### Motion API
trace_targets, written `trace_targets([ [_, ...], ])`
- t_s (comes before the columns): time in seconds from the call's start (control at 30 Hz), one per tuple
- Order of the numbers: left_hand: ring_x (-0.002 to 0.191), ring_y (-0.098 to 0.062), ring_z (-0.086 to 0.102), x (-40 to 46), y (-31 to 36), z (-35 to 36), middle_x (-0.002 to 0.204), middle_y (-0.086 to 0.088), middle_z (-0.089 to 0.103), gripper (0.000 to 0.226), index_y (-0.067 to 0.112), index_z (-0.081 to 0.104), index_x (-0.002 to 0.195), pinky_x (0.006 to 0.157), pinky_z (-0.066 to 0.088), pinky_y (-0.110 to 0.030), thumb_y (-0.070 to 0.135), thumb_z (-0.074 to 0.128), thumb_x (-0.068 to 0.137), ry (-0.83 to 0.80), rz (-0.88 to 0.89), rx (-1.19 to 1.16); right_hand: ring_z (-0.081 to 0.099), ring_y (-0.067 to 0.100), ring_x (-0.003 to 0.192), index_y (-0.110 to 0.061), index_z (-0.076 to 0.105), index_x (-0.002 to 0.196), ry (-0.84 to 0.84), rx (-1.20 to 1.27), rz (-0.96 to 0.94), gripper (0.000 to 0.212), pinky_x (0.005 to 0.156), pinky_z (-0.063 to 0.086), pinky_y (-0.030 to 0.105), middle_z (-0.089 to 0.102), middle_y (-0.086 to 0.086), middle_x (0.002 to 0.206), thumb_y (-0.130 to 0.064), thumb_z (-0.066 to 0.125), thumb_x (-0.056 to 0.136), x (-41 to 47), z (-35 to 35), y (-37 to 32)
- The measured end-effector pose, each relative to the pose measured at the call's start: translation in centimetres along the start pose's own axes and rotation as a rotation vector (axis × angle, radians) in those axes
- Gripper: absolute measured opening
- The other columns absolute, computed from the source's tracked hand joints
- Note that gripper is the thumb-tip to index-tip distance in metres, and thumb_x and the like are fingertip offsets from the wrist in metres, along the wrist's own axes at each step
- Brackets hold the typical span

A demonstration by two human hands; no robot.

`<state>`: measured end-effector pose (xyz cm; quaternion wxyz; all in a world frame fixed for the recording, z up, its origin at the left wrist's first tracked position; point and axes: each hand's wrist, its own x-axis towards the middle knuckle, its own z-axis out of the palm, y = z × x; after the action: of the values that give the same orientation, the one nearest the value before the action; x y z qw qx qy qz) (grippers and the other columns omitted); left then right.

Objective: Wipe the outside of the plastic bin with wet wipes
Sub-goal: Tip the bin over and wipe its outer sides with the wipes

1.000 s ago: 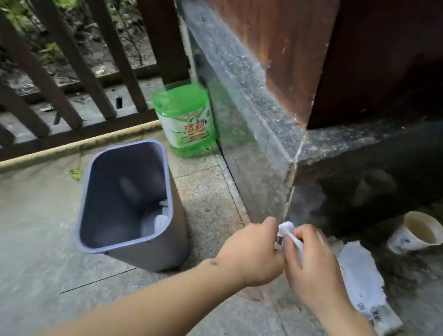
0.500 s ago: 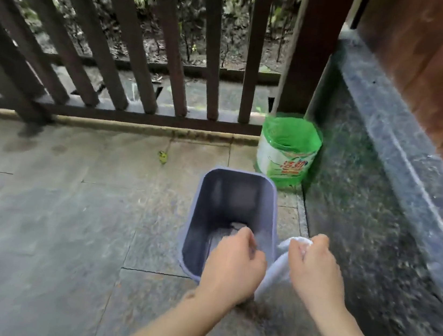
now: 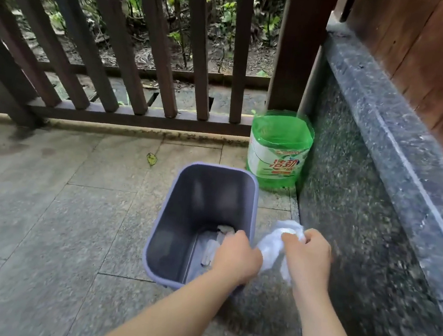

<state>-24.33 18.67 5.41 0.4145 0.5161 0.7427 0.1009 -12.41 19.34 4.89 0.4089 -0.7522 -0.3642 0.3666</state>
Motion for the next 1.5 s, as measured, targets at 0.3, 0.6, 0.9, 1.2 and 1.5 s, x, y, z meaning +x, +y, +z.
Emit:
trace_targets([
  [0.3, 0.103, -0.041, 0.060, -1.9, -2.7, -2.8, 0.110, -0.021, 0.062, 0.016, 0.003, 0.049, 0.102, 0.079, 0.046, -0.041, 0.012, 0.036, 0.098, 0.269, 0.053, 0.100, 0.063, 0.020, 0.082, -0.022, 0.039, 0.128, -0.161, 0.161, 0.031, 0.031, 0.064, 0.048, 0.036, 0.064, 0.007, 0.101, -0.015, 0.045, 0.098, -1.9, 0.9, 0.4],
  [0.6, 0.076, -0.019, 0.058, -5.2, -12.3, -8.6, 0.080, 0.000, 0.062, 0.027, 0.010, 0.054, 0.086, 0.062, 0.040, -0.032, 0.029, 0.042, 0.100, 0.410, -0.027, -0.166, 0.068, 0.028, 0.090, -0.013, 0.064, 0.117, -0.342, 0.679, 0.228, 0.028, 0.071, 0.052, 0.035, 0.071, 0.012, 0.104, 0.000, 0.045, 0.100, -4.2, 2.9, 0.0],
  [0.9, 0.084, -0.020, 0.063, -9.8, -18.1, -8.6, 0.099, -0.018, 0.069, 0.020, 0.008, 0.062, 0.095, 0.077, 0.046, -0.037, 0.025, 0.051, 0.099, 0.331, -0.137, -0.581, 0.065, 0.022, 0.095, -0.031, 0.053, 0.126, -0.417, 0.379, 0.006, 0.038, 0.077, 0.049, 0.034, 0.069, -0.001, 0.110, -0.009, 0.039, 0.098, -6.6, 5.7, 2.8],
  [1.2, 0.072, -0.009, 0.073, -13.7, -21.8, -11.3, 0.082, 0.002, 0.078, 0.045, 0.033, 0.077, 0.070, 0.063, 0.058, -0.025, 0.014, 0.050, 0.100, 0.477, -0.203, -0.927, 0.047, 0.027, 0.037, -0.021, 0.055, 0.121, -0.592, 0.487, 0.034, 0.031, 0.038, 0.043, 0.029, 0.060, 0.019, 0.076, -0.004, 0.040, 0.100, -8.4, 10.1, 1.9],
  [1.5, 0.086, -0.021, 0.058, -11.9, -22.7, -11.4, 0.098, -0.002, 0.071, 0.016, 0.029, 0.069, 0.085, 0.082, 0.040, -0.043, 0.042, 0.060, 0.083, 0.467, -0.201, -0.999, 0.060, 0.012, 0.103, -0.028, 0.041, 0.147, -0.716, 0.007, -0.531, 0.058, 0.085, 0.047, 0.022, 0.065, 0.004, 0.130, 0.000, 0.041, 0.096, -12.2, 16.1, -0.9],
])
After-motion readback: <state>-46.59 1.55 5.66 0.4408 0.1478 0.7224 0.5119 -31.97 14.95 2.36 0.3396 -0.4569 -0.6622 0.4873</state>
